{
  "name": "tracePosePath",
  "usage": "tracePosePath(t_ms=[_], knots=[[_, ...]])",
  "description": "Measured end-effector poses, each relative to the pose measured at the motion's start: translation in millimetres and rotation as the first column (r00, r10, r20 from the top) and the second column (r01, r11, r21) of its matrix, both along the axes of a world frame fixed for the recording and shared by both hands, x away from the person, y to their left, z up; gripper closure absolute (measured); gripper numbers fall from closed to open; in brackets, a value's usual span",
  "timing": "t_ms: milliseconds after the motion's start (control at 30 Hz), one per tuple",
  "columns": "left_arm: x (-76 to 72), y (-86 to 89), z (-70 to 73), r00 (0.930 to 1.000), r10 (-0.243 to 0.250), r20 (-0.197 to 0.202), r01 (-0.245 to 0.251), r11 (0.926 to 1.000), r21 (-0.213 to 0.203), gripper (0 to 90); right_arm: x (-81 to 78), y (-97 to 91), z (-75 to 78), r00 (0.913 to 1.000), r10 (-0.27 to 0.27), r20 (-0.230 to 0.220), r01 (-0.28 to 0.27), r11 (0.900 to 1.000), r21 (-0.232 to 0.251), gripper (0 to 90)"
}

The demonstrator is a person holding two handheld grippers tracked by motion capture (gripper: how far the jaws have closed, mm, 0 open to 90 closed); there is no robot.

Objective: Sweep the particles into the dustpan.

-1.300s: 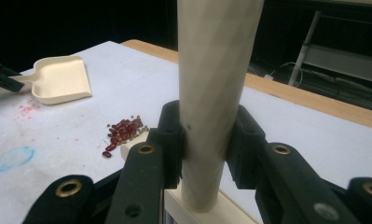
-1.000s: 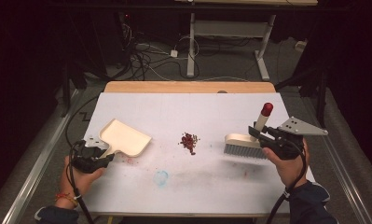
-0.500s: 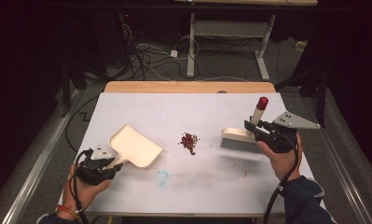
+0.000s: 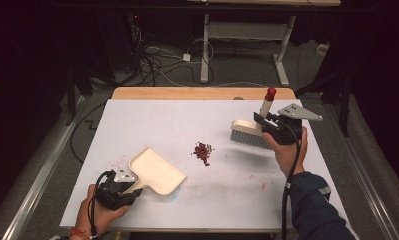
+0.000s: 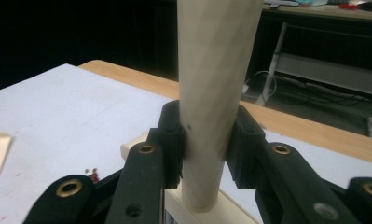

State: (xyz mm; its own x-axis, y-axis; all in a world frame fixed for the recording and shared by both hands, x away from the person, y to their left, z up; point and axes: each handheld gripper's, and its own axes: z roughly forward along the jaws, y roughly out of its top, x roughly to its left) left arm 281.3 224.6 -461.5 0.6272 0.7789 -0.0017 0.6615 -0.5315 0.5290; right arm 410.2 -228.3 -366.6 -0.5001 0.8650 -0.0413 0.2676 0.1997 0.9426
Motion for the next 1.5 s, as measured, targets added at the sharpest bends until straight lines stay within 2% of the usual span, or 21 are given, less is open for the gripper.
tracePosePath(t_ms=[100, 300, 533, 833, 1167, 1200, 1367, 1500], knots=[[-1.8, -4.6, -3.0, 0.9996, -0.025, -0.008, 0.026, 0.9996, 0.011, 63.9, 6.7, 5.2, 1.3, 0.9999, -0.014, 0.005, 0.014, 0.9998, -0.013, 70.2], [-2.0, -14.4, -5.4, 0.9990, -0.038, -0.022, 0.038, 0.9993, -0.002, 63.8, 24.4, 20.8, -1.9, 0.9977, -0.066, 0.017, 0.066, 0.9975, -0.025, 70.2], [-3.6, -23.0, -6.9, 0.9983, -0.053, -0.023, 0.054, 0.9986, 0.003, 63.8, 44.0, 40.8, -6.8, 0.9959, -0.089, 0.013, 0.090, 0.9955, -0.032, 70.2], [-4.0, -30.0, -8.7, 0.9978, -0.062, -0.023, 0.062, 0.9981, 0.003, 63.8, 58.0, 65.0, -16.5, 0.9970, -0.077, -0.005, 0.077, 0.9969, -0.012, 70.2], [-4.0, -34.9, -9.4, 0.9975, -0.068, -0.018, 0.068, 0.9977, 0.008, 63.7, 58.1, 95.9, -31.6, 0.9981, -0.059, -0.018, 0.058, 0.9979, -0.029, 70.2], [-3.9, -35.3, -9.3, 0.9974, -0.070, -0.017, 0.070, 0.9975, 0.009, 63.7, 54.7, 101.8, -36.9, 0.9989, -0.037, -0.027, 0.037, 0.9989, -0.028, 70.3], [-2.5, -37.8, -9.8, 0.9967, -0.075, -0.029, 0.076, 0.9971, 0.011, 63.7, 37.0, 110.7, -43.1, 0.9998, 0.020, -0.006, -0.020, 0.9997, -0.016, 70.2], [-0.7, -42.5, -9.4, 0.9966, -0.075, -0.036, 0.075, 0.9972, -0.002, 63.6, 22.8, 114.4, -45.2, 0.9976, 0.066, -0.022, -0.066, 0.9978, -0.004, 70.1]])
